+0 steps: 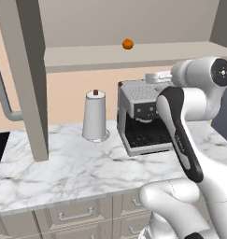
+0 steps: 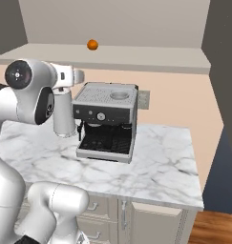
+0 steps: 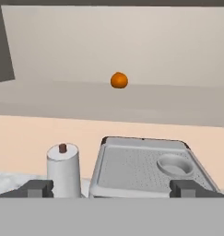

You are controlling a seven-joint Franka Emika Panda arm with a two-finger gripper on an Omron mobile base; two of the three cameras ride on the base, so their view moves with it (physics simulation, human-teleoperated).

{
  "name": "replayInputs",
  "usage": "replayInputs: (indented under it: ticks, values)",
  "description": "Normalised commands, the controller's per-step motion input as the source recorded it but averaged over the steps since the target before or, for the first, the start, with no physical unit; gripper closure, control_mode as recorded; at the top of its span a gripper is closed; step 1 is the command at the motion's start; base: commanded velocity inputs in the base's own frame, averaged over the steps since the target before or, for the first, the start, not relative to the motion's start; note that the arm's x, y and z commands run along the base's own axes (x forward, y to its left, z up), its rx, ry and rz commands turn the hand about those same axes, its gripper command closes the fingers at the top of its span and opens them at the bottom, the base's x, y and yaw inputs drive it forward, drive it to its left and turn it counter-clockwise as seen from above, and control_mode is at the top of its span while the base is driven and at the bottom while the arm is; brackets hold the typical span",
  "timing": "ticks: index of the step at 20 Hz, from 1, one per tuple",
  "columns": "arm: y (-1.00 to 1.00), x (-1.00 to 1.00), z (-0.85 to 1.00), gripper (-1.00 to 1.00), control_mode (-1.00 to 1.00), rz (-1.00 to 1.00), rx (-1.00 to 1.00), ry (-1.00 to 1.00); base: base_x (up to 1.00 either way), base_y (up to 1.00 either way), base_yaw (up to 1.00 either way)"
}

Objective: Pick the tangerines from the cabinet and place them in one bowl. Pick the mango from the sink and place it in the other bowl.

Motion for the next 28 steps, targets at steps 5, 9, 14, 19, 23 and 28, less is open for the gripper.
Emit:
replayInputs:
  ticks: [5,9,14,19,23,28]
  values:
    - [0.01,0.0,0.38,-1.0,-1.0,-0.01,0.0,-0.04,0.0,0.0,0.0]
    - [0.0,0.02,0.35,-1.0,-1.0,-0.02,0.0,0.0,0.0,0.0,0.0]
    - [0.02,0.07,0.28,-1.0,-1.0,-0.03,0.0,0.0,0.0,0.0,0.0]
    - [0.09,0.22,0.09,-1.0,-1.0,-0.02,0.0,0.0,0.0,0.0,0.0]
    - [0.06,0.26,0.12,-1.0,-1.0,-0.02,0.01,0.0,0.0,0.0,0.0]
    - [0.01,0.14,0.22,-1.0,-1.0,-0.02,0.01,0.0,0.0,0.0,0.0]
